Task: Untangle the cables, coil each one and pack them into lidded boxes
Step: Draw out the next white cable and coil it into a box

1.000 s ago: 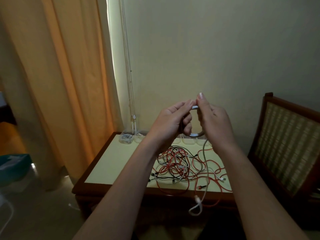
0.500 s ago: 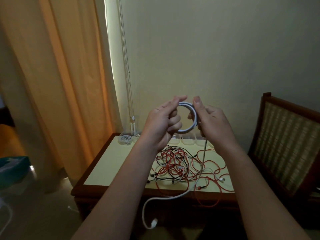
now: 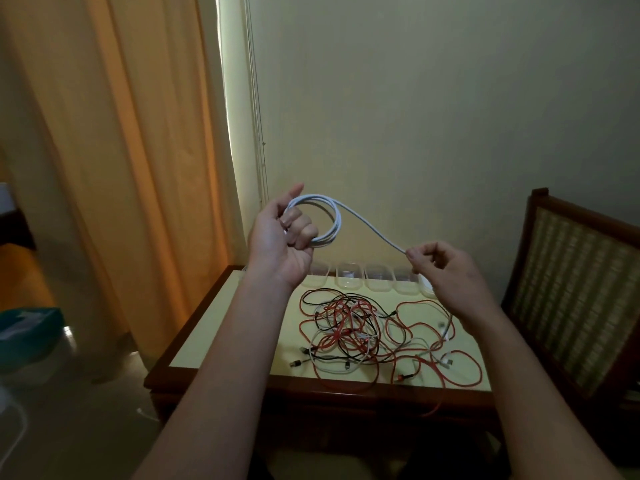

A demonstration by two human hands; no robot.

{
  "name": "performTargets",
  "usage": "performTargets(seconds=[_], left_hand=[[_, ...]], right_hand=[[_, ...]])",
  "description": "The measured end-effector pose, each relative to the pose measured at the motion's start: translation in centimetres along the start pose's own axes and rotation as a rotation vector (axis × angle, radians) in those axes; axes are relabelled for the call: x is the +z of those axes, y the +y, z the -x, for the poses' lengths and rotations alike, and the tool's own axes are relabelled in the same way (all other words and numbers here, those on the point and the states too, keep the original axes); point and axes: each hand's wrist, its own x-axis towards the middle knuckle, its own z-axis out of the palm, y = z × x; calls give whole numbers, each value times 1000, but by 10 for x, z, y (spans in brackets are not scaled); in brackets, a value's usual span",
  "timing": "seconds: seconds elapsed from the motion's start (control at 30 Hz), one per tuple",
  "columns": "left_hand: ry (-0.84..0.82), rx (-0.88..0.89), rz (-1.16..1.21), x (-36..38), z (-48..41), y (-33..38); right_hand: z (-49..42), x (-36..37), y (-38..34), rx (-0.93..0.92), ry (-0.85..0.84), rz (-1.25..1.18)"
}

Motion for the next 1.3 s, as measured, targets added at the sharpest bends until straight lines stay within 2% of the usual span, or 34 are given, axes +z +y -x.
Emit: performTargets(seconds=[0.17,0.3,0.5,0.63,0.9,0.97,1.1,1.3], left_hand=[[53,92,-92,1,-1,-8],[57,252,-323,1,-5,-14],[-56,439,-737,5,2,-26],[-116,494,-1009,7,5,-34],[-245,368,-1299,7,9,-51],[-258,267,-1258,9,8,-51],[-284,3,-947,13,13,-47],[-330,-137,-723,12,17,-43]], right_hand=[[-10,11,9,-104,54,340],[-10,17,9,-222,81,442],[-4,28,-10,-374,65,441],[-1,30,-26,-438,121,295],[1,30,-46,-520,150,190],[2,32,-47,-486,161,158],[2,34,-46,-346,226,53],[0,36,-43,-253,152,85]])
